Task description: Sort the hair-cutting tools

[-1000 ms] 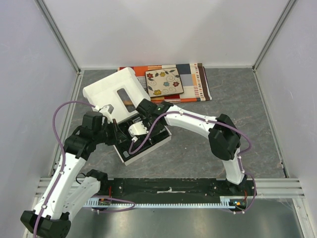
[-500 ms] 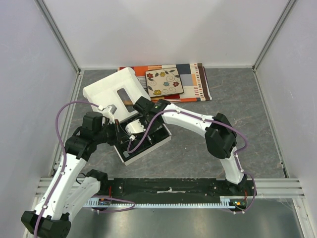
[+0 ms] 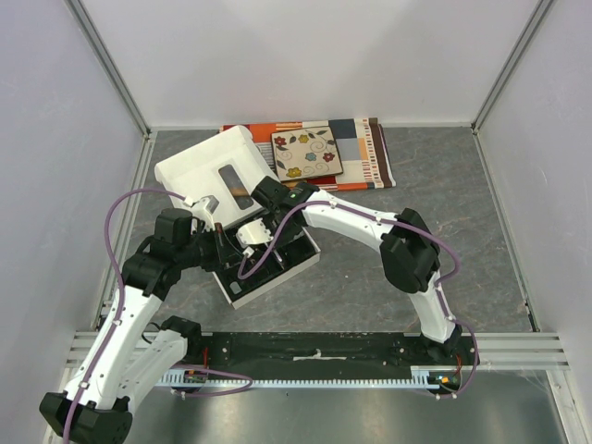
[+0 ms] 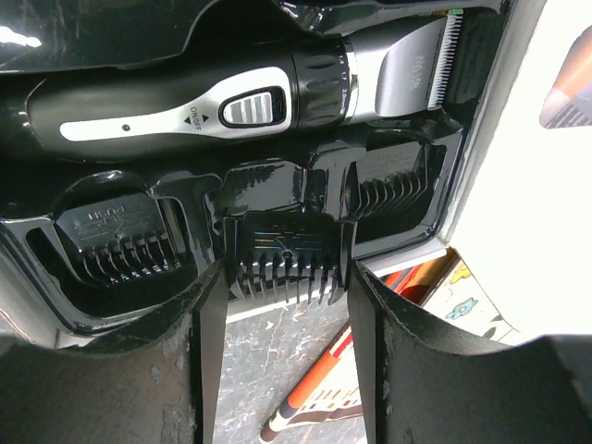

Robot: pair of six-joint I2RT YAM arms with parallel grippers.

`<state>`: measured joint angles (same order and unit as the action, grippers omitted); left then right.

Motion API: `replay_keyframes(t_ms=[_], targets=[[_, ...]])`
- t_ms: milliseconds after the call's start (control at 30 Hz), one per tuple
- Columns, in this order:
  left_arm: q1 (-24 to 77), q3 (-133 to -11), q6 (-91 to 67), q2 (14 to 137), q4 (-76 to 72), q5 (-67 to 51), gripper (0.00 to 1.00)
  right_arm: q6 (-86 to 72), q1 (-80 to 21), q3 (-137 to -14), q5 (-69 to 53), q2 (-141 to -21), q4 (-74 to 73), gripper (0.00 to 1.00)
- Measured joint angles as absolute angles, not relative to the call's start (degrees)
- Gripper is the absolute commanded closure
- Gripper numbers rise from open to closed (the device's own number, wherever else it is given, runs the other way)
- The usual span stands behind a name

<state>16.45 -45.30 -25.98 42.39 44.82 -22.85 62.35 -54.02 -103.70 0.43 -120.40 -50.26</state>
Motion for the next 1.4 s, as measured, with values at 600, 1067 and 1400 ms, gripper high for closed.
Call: replay_keyframes(t_ms=[600,1067,1400], targets=[[16.45,-45.23,-25.98,42.37,44.82,-22.92,0.92,61.08,-53.98,-105.21,-0.36,-121.73,-51.22,0.36],[16.45,-45.15,-25.98,42.04,44.80,-22.92,0.92,55.31,-54.15,-105.19,-2.81,-117.19,-51.59,0.39],[16.45,-44.93,-25.98,41.71,44.71,-22.92,0.92,38.96,-54.54,-96.75,-6.04,-95.83,-43.59,0.43]])
